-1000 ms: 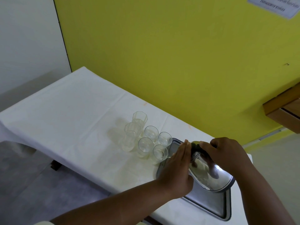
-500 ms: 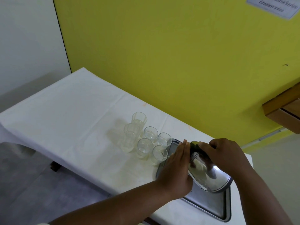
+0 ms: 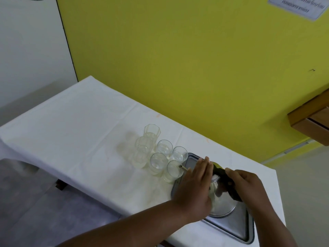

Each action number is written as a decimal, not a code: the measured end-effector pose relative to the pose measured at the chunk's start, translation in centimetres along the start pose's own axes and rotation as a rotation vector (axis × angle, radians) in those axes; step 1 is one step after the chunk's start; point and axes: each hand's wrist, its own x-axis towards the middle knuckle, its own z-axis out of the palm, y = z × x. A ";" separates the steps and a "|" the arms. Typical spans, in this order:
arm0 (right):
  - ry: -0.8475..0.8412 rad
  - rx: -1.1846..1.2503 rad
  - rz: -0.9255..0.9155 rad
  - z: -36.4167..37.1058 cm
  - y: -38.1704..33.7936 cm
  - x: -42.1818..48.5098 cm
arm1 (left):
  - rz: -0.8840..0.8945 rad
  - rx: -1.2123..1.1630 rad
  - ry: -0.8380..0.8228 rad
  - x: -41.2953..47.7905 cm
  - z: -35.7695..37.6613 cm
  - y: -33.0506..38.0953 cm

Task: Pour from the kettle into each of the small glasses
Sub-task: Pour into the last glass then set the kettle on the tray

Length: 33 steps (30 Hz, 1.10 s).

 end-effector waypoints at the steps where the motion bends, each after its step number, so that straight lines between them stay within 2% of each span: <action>1: 0.007 0.086 0.017 0.3 0.7 -0.4 | 0.012 0.024 -0.008 0.1 0.1 0.1; 6: 0.070 0.414 0.035 1.0 2.5 -2.4 | 0.101 0.123 -0.005 0.7 0.1 0.9; 10: 0.156 0.580 0.114 1.6 4.1 -3.5 | 0.159 0.143 -0.045 1.8 0.0 1.8; 14: 0.109 0.737 0.236 2.4 6.0 -4.5 | 0.205 0.181 -0.099 3.4 1.2 2.2; 19: 0.023 0.783 0.235 4.0 8.8 -4.9 | 0.299 0.391 -0.251 5.6 2.4 2.1; 22: 0.031 0.772 0.304 5.9 9.7 -3.3 | 0.341 0.499 -0.366 6.6 3.3 1.9; 25: 0.075 0.869 0.325 7.0 10.4 -2.1 | 0.364 0.525 -0.460 7.7 4.0 1.5; 28: 0.108 0.919 0.206 7.1 9.6 -2.9 | 0.397 0.562 -0.525 8.8 4.5 1.2; 33: 0.151 0.962 0.246 7.3 10.7 -2.8 | 0.429 0.614 -0.547 9.7 5.6 0.9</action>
